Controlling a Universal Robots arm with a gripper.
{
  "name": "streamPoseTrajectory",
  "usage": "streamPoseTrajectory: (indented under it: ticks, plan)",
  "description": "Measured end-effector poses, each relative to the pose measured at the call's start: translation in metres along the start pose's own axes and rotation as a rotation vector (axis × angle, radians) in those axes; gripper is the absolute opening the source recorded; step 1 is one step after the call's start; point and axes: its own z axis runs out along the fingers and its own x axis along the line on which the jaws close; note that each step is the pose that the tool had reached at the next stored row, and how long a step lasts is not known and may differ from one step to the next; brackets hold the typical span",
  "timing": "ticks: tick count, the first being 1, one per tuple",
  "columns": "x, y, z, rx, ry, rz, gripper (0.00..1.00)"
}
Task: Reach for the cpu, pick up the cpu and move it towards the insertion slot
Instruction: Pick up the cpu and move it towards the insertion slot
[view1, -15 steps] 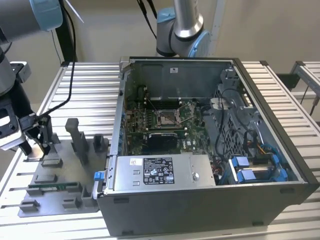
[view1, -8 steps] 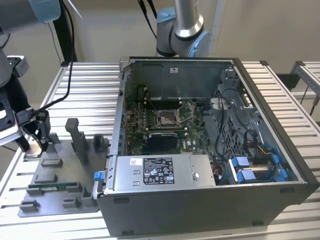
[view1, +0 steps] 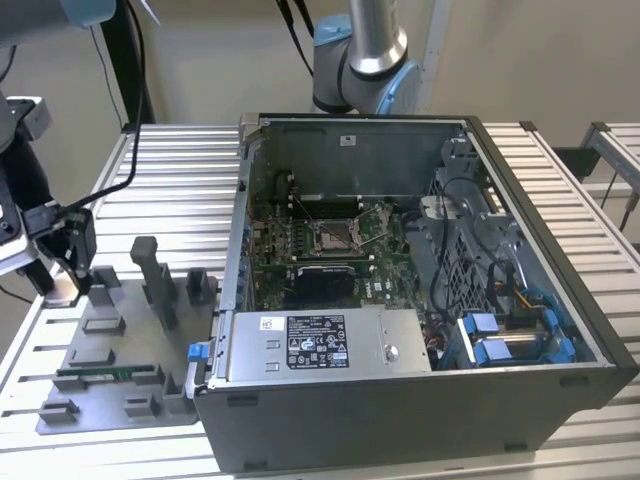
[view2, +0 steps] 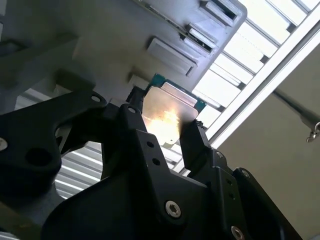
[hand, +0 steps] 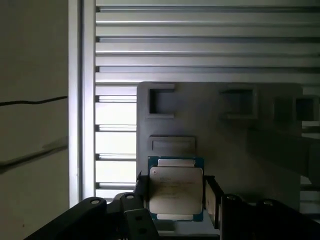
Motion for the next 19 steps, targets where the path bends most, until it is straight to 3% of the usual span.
streamPoseTrajectory:
  ticks: [19]
  plan:
    - [0.0000,0.0015,-0.0363,0.0000,0.0000,0.000,0.00]
